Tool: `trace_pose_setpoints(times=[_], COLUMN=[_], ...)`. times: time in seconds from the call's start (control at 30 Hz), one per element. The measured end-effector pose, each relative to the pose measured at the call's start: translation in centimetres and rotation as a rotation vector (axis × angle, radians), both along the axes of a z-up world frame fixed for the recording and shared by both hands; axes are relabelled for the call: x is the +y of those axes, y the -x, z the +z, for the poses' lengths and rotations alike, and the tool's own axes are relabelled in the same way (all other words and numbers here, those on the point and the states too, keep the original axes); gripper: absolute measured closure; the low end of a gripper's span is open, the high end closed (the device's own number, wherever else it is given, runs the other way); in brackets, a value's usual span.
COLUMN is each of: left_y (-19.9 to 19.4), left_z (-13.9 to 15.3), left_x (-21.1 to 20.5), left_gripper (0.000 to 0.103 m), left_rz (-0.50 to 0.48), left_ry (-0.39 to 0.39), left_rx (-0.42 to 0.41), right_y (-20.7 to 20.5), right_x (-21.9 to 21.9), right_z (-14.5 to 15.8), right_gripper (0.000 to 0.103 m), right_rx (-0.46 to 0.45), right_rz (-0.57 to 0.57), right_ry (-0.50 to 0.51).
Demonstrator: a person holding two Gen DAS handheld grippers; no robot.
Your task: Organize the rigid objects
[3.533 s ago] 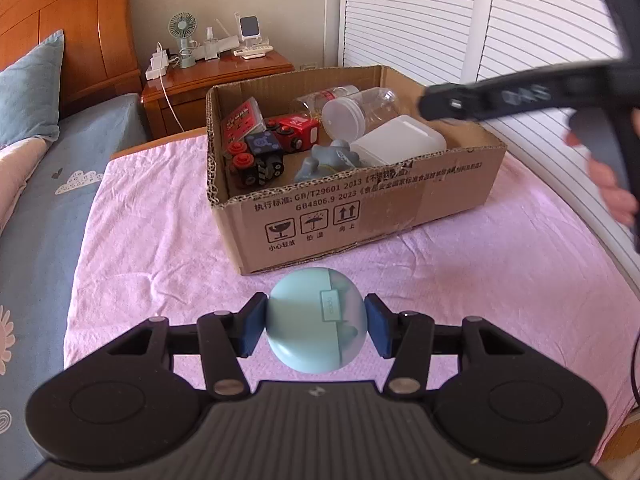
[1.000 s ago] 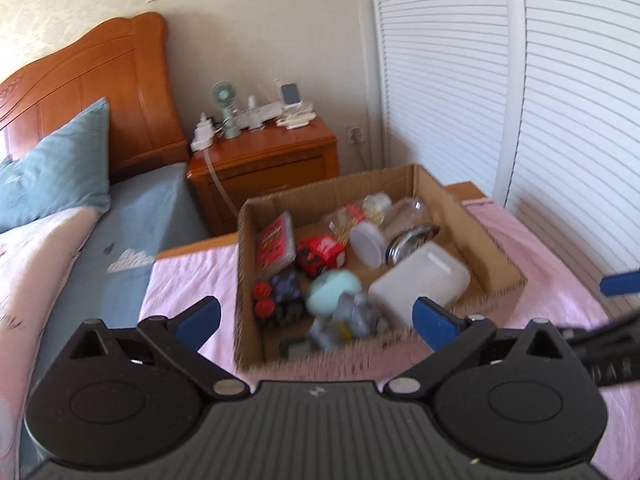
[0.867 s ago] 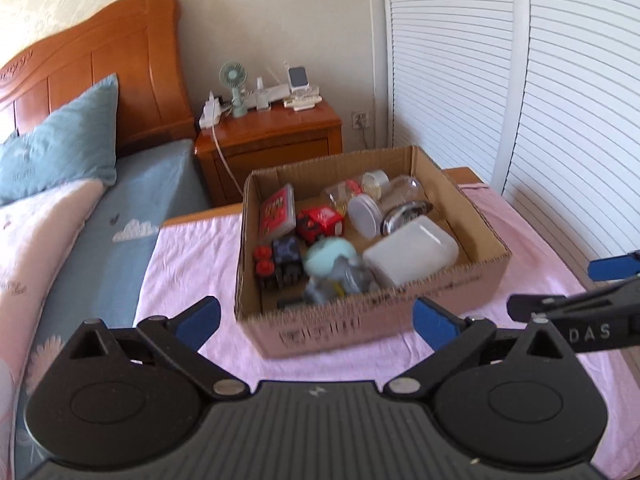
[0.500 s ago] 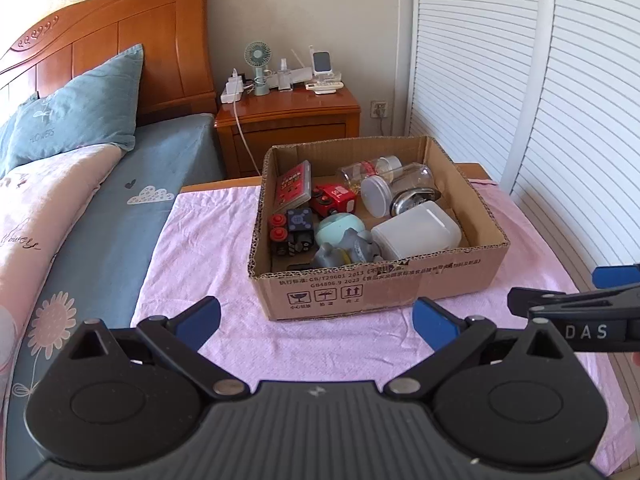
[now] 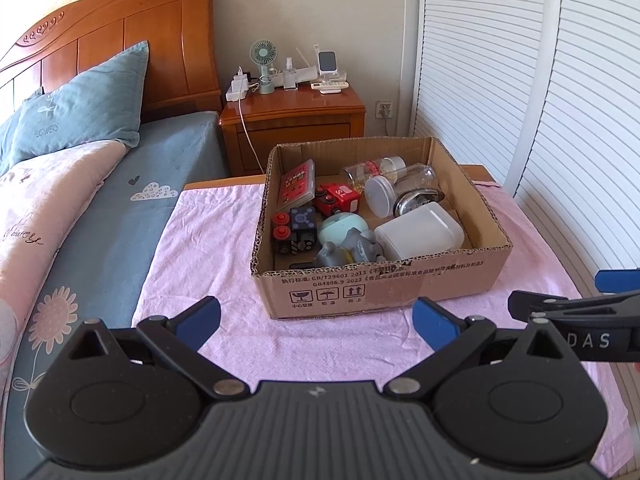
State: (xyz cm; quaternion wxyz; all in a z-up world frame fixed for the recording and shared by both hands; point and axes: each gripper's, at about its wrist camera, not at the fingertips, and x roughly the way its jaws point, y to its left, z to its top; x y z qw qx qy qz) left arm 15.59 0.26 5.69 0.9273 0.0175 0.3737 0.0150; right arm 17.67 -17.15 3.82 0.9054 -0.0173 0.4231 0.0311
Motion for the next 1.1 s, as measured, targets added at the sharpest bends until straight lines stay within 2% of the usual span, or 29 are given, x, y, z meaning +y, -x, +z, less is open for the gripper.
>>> trace_pose_setpoints(times=[1.1], left_y=[0.41], left_z=[0.55], left_x=[-0.16], left_gripper=[0.001], left_rz=[0.011], left_ry=[-0.015], left_rx=[-0.017], right_y=[0.31], right_x=[-0.02], right_z=[0.41], right_gripper=[0.000], right_rx=[-0.015], right_rz=[0.001], right_ry=[0.000])
